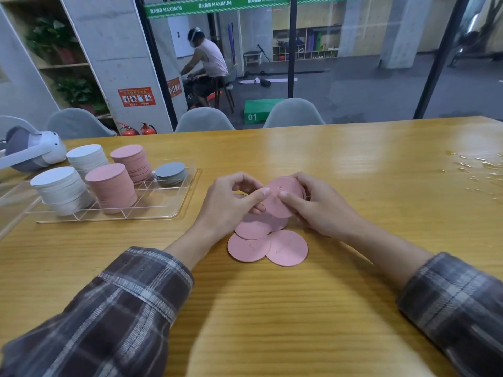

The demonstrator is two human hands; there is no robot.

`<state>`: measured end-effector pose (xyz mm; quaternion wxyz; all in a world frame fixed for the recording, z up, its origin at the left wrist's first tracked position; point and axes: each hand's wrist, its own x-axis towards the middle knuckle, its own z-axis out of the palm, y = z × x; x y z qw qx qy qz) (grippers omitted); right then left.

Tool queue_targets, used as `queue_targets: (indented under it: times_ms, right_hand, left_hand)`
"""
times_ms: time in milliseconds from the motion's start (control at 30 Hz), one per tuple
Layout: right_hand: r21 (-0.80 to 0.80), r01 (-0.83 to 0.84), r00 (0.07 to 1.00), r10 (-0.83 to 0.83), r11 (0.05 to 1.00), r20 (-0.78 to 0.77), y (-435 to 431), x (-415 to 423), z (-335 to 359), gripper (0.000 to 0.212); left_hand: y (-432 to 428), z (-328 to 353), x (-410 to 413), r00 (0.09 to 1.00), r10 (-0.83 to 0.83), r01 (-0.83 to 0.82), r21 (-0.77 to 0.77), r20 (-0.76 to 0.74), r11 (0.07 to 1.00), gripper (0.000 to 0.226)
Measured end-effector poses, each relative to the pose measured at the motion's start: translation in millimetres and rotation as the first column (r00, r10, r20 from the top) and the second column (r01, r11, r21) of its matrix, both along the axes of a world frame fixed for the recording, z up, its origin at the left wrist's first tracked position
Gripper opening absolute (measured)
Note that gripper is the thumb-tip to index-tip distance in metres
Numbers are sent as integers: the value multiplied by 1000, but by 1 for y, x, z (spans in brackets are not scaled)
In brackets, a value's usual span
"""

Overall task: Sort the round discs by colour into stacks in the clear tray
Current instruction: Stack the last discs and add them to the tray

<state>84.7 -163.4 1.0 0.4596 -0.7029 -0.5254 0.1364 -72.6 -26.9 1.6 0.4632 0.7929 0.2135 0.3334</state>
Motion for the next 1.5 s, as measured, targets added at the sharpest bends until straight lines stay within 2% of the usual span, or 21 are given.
queue_targets:
  times_ms: [100,167,233,300,333,467,667,833,1000,1133,1233,1367,1500]
  right_hand:
    - [-8,26,996,-25,1000,82,0,3,-1,12]
    - [-9,52,996,-51,999,77,-1,4,-1,10]
    - [-5,80,994,-79,997,71,-3,5,0,10]
    - [-4,93,995,-92,996,43,-4,3,1,11]
    - [-6,97,995,-97,995,17,-5,2,2,12]
    - [-19,121,991,-122,992,-59,-6,-1,4,14]
    - [-31,138,990,-138,990,0,-6,-1,4,14]
    - [-36,134,989,-135,990,-51,-5,-1,4,14]
    - [-38,125,984,-129,991,-127,-5,-1,5,15]
    - [-52,90,977,-98,995,-190,-3,1,2,20]
    - [-81,70,976,-85,994,-200,-1,0,2,26]
    - [-71,48,977,-62,996,-206,-1,-2,2,27]
    - [-59,36,968,-50,998,-247,-2,-3,3,28]
  left_hand:
    - [3,4,-1,998,-13,14,23,-57,1000,13]
    - [10,7,-5,983,27,10,203,-182,979,12]
    - [18,9,-11,929,73,70,366,-363,928,14]
    - [22,10,-17,870,49,151,361,-490,920,23]
    - [23,10,-19,861,27,171,341,-507,924,26]
    - [22,10,-17,884,-24,181,293,-467,939,23]
    - [23,8,-14,908,-21,139,252,-419,958,24]
    - [27,6,-12,962,-95,120,86,-255,989,11]
    - [15,12,-10,971,-125,127,-2,-203,992,8]
    - [9,11,-5,993,-71,59,-121,-91,991,6]
    - [4,7,-1,999,-18,13,-144,-35,990,5]
    - [4,5,0,998,33,-35,-48,-47,998,4]
    - [6,4,0,999,25,-29,-143,-30,989,10]
